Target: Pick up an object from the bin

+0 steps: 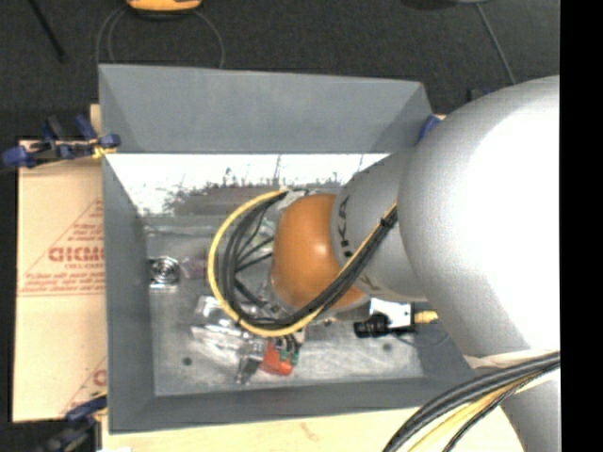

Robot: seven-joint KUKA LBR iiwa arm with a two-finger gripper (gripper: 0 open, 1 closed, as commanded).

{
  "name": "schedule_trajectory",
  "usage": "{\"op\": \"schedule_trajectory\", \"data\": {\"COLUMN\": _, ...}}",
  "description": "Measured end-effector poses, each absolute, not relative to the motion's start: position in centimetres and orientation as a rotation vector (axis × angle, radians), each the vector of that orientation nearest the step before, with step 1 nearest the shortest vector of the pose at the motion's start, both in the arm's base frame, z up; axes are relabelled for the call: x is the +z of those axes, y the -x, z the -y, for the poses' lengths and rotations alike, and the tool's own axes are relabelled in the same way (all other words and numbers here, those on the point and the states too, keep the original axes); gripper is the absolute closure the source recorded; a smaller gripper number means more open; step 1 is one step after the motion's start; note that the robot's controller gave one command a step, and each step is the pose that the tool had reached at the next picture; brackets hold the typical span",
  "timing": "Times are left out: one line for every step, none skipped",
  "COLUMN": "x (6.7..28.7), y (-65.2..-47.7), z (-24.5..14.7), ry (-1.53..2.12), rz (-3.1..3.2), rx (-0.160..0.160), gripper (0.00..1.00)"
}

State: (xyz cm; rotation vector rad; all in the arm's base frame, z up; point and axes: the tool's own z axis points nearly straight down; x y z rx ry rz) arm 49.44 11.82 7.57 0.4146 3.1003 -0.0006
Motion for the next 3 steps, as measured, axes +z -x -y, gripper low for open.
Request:
{"op": "schedule_trajectory", "data": {"x": 7.7, "y": -49.5, "z": -11.8, "ry": -0.41, "rz": -3.098, "rx": 0.0, "gripper": 1.0}}
{"op": "schedule_trajectory", "data": {"x": 19.4, "y": -49.1, "z": -9.6, "ry": 0.043, "rz": -3.136, "rx": -0.001, "gripper": 1.0}}
{"op": "schedule_trajectory", "data": {"x": 28.9, "y": -52.6, "z": -13.4, "ry": -0.18, "rz": -3.128, "rx": 0.004, "gripper": 1.0}}
